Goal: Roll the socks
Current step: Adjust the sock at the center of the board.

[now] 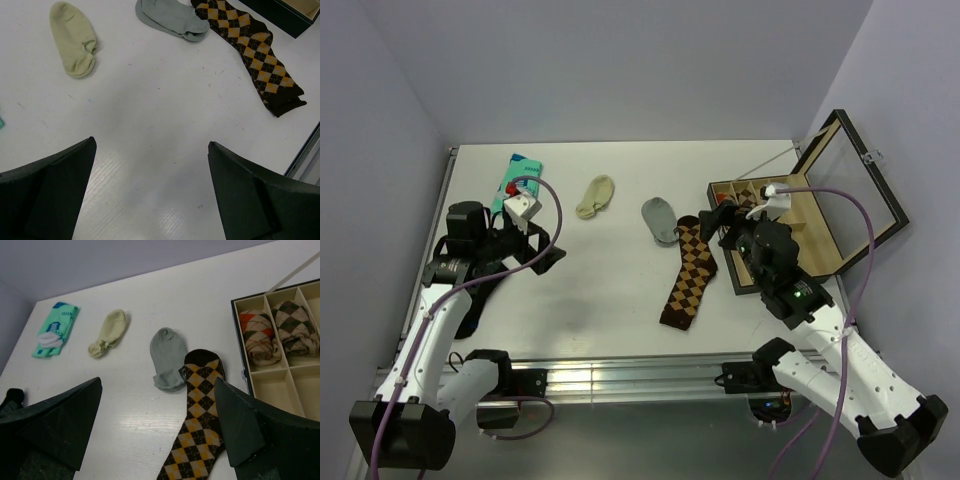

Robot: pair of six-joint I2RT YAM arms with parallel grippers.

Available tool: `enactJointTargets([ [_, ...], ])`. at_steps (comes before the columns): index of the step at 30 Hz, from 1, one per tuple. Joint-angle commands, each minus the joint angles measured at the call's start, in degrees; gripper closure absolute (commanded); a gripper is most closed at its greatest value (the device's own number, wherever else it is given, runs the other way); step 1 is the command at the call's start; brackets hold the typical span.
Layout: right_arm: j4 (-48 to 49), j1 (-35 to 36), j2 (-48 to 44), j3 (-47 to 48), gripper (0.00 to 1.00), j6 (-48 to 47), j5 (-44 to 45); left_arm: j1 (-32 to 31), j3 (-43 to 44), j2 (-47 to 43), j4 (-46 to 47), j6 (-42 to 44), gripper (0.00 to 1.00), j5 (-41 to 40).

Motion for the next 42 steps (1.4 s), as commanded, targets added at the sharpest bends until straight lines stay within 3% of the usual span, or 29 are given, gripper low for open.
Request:
enactJointTargets([
  [1,-2.62,0.35,1.7,1.88,0.0,-1.25,1.34,0.25,2.06,-0.24,0.54,0.55,0.01,1.39],
  [4,-3.33,0.35,3.45,1.97,0.02,-1.16,0.2,0.25,2.15,-0.24,0.36,0.63,0.01,1.39],
  [11,-2.9,2.27,8.29,-0.14,0.16,1.13,-6.83,0.25,2.32,0.03,0.1,0.9,0.01,1.92],
  [23,-6.58,21.24,21.21,-4.18,0.19,7.09,2.83,0.16,2.94,0.47,-0.95,2.57,0.0,3.24],
  [30,-13.95,30.82,25.43,-4.97,0.21,13.77,6.26,-0.98,4.17,2.22,-2.27,4.06,0.0,4.29],
  [42,-23.97,37.7,38.17,1.08,0.2,16.16,7.23,-6.43,3.38,3.1,-1.75,5.82,0.01,2.01],
])
